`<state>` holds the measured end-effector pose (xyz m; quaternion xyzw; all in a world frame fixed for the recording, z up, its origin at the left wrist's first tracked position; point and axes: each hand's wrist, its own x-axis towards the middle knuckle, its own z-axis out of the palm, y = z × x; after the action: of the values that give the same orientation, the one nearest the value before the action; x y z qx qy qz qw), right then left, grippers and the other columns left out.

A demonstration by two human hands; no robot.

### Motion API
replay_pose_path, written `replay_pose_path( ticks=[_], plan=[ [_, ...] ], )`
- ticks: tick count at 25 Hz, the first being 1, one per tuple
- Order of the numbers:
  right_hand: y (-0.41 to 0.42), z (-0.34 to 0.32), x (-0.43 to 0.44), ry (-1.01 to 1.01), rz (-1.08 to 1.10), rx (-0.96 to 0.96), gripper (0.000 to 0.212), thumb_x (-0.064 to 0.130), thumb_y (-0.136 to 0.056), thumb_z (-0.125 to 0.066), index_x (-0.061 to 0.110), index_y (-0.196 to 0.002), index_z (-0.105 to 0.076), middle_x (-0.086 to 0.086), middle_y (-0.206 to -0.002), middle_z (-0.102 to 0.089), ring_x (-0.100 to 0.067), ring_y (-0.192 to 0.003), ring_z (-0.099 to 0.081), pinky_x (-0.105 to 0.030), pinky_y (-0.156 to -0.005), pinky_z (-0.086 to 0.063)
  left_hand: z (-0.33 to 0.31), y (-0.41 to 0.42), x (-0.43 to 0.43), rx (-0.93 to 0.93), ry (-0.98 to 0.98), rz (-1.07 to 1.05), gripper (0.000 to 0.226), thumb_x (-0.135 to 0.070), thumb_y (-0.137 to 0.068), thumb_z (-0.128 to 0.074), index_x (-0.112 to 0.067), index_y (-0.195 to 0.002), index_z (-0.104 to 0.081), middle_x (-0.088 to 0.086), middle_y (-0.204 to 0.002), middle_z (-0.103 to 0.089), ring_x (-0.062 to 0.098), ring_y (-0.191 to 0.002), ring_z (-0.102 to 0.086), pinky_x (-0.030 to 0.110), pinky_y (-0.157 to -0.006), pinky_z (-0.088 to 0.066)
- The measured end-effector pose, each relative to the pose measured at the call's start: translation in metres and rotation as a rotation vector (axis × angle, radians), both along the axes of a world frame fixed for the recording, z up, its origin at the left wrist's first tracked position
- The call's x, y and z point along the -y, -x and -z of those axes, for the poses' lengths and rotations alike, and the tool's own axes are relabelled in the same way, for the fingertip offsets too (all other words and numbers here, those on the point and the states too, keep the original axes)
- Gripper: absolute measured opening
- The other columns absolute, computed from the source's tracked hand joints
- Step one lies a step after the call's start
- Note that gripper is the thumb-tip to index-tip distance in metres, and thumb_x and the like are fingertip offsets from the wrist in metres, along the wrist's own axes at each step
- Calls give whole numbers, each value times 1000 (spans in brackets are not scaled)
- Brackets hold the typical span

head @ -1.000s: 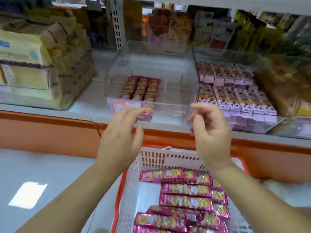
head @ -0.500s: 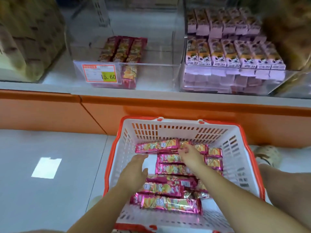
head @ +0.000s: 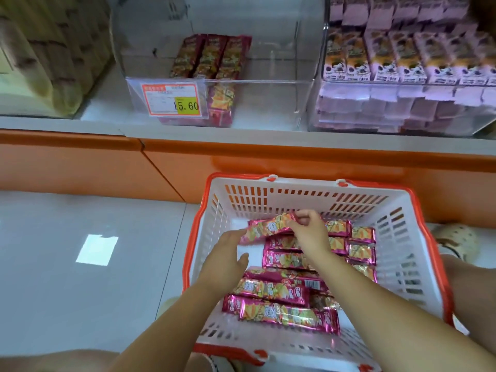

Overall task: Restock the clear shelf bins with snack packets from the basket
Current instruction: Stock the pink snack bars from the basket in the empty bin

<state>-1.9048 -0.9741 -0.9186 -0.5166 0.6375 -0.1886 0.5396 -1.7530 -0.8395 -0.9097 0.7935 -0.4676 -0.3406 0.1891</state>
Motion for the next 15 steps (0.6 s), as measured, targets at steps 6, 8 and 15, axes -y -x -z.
replay_pose_path(
  ticks=[6, 8, 15],
  plan=[
    [35, -63, 6, 54, -25, 209, 18, 30, -93, -61, 26, -110, -64, 2, -102, -66, -15, -75, -67, -33, -67, -59, -37, 19, 16, -217, -51, 71, 75, -38, -87, -67, -31, -149, -25, -7, -152, -31, 13, -136, -34, 26, -105, -31],
    [46, -83, 6, 59, -12, 263, 20, 28, -93, -61, 24, -113, -65, 0, -97, -67, -13, -68, -66, -35, -68, -60, -51, 31, 17, -432, -130, 81, 72, -39, -86, -69, -31, -147, -31, -4, -149, -39, 12, -128, -46, 29, -103, -42],
    [77, -106, -6, -94, -34, 427, 31, 26, -91, -64, 28, -120, -56, -6, -110, -65, -23, -94, -66, -39, -80, -59, -74, 52, 9, -706, -234, 82, 60, -33, -86, -71, -23, -139, -45, -1, -141, -52, 17, -108, -60, 29, -82, -52]
  ],
)
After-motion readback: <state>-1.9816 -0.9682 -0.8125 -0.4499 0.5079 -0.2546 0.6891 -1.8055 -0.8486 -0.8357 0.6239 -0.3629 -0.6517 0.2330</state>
